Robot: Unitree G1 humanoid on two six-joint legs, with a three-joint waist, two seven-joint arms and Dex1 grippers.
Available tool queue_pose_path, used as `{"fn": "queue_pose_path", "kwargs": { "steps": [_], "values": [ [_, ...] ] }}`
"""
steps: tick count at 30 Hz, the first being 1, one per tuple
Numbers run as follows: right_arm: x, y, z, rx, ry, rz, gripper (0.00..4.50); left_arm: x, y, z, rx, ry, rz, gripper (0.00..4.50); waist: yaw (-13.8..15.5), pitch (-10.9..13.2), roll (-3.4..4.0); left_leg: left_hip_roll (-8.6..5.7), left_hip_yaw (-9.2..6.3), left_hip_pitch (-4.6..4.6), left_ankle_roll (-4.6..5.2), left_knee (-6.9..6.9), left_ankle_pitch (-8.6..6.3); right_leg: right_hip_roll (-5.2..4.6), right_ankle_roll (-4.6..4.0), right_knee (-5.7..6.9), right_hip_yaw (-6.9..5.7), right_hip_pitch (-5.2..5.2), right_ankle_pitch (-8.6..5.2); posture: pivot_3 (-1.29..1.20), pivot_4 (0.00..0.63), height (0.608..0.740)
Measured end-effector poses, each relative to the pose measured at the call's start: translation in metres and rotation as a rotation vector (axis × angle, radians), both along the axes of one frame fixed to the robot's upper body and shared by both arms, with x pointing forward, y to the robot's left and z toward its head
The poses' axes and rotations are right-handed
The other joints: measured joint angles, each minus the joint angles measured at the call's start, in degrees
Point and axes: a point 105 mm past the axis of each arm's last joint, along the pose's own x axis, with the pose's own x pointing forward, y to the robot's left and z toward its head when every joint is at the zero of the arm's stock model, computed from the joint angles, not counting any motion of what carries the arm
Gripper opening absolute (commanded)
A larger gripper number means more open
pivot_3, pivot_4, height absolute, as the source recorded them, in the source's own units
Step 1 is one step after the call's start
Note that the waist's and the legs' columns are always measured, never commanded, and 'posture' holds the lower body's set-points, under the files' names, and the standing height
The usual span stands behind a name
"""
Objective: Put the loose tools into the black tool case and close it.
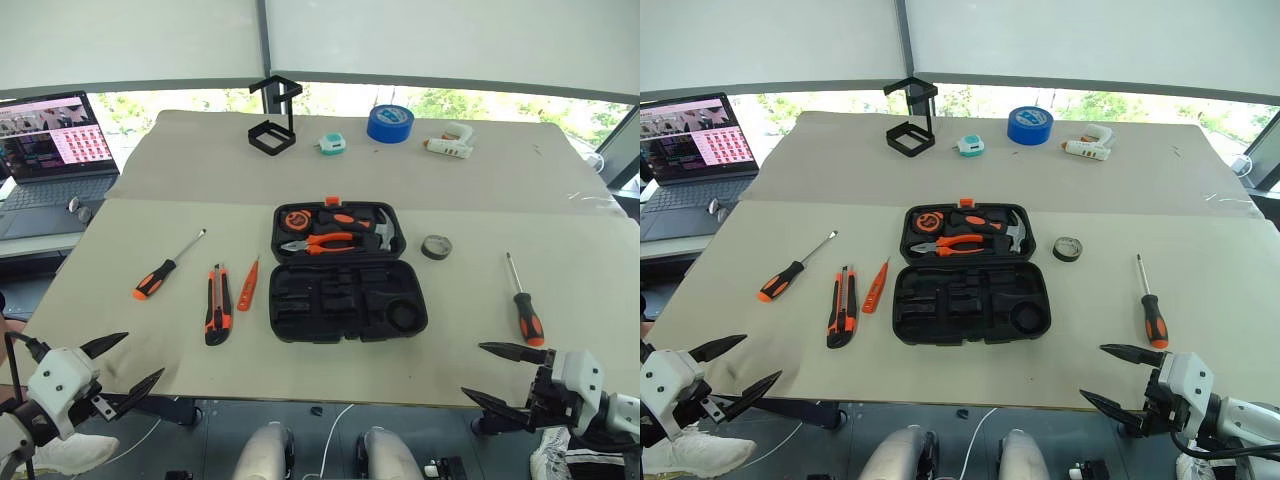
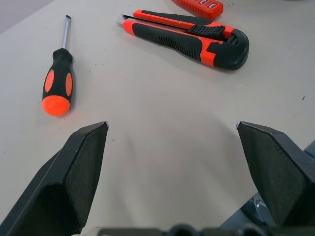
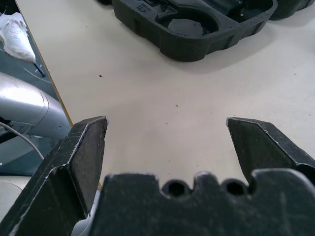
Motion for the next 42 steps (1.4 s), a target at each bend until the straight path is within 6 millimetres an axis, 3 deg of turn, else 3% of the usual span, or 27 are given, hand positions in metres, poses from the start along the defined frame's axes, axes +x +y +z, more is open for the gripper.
{"fn": "queue_pose_path", "kwargs": {
  "steps": [8, 12, 16, 22, 27, 30, 37, 39, 42],
  "values": [
    [0.016, 0.003, 0.012, -0.001, -0.040, 0.021, 4.48, 0.006, 0.002, 0.003, -0.039, -0.031, 0.052, 4.50, 0.0, 0.0, -0.05, 0.02, 0.14, 0.10, 0.02, 0.00, -0.01, 0.07, 0.08, 0.02, 0.22, 0.01, 0.06, 0.00, 0.150, 0.740],
    [0.023, 0.016, 0.019, 0.031, -0.056, 0.048, 4.48, 0.005, 0.014, 0.008, -0.069, -0.070, 0.155, 4.50, 0.0, 0.0, -0.07, 0.03, 0.18, 0.09, 0.04, 0.00, -0.02, 0.06, 0.14, 0.02, 0.27, -0.01, 0.09, 0.00, 0.150, 0.740],
    [0.037, 0.042, 0.043, 0.152, -0.171, 0.071, 4.48, -0.015, 0.040, 0.014, -0.181, -0.124, 0.372, 4.50, -0.9, 0.0, -0.15, 0.11, 0.22, 0.12, 0.06, 0.00, -0.05, 0.03, 0.15, 0.03, 0.35, -0.03, 0.12, 0.00, 0.150, 0.740],
    [0.046, 0.065, 0.083, 0.328, -0.248, 0.094, 4.48, -0.057, 0.083, 0.002, -0.320, -0.123, 0.705, 4.50, -0.2, 0.0, -0.33, 0.08, 0.21, 0.10, 0.08, 0.00, -0.06, -0.10, 0.15, 0.00, 0.30, -0.05, 0.12, 0.00, 0.150, 0.740],
    [0.047, 0.079, 0.096, 0.378, -0.287, 0.099, 4.48, -0.075, 0.089, -0.012, -0.410, -0.022, 0.792, 4.50, 0.1, -0.1, -0.60, 0.07, 0.19, 0.16, -0.11, 0.00, -0.18, -0.27, -0.11, -0.08, 0.28, -0.17, -0.02, 0.00, 0.150, 0.740],
    [0.049, 0.080, 0.099, 0.384, -0.295, 0.090, 4.48, -0.058, 0.087, -0.002, -0.454, 0.006, 0.738, 4.50, 0.4, -0.1, -0.73, 0.08, 0.14, 0.17, -0.34, 0.02, -0.31, -0.23, -0.24, -0.05, 0.24, -0.15, -0.06, 0.00, 0.150, 0.740],
    [0.049, 0.085, 0.099, 0.383, -0.290, 0.095, 4.48, 0.044, 0.061, 0.062, -0.318, 0.076, 0.468, 4.50, 0.5, -0.2, -0.83, 0.00, 0.18, 0.20, 0.02, 0.03, -0.01, 0.04, 0.09, 0.08, 0.24, 0.00, 0.22, 0.00, 0.150, 0.740],
    [0.049, 0.088, 0.098, 0.382, -0.284, 0.099, 4.48, 0.069, 0.051, 0.073, -0.291, 0.113, 0.415, 4.50, 0.1, -0.2, -0.82, -0.06, 0.23, 0.16, 0.03, 0.03, -0.01, 0.06, 0.15, 0.09, 0.28, -0.04, 0.25, 0.00, 0.150, 0.740],
    [0.049, 0.087, 0.095, 0.378, -0.272, 0.094, 4.48, 0.104, 0.043, 0.072, -0.269, 0.160, 0.380, 4.50, -0.5, -0.2, -0.75, -0.06, 0.37, 0.19, 0.04, -0.03, -0.03, 0.15, 0.20, 0.17, 0.35, -0.09, 0.29, 0.00, 0.150, 0.740]
  ]
}}
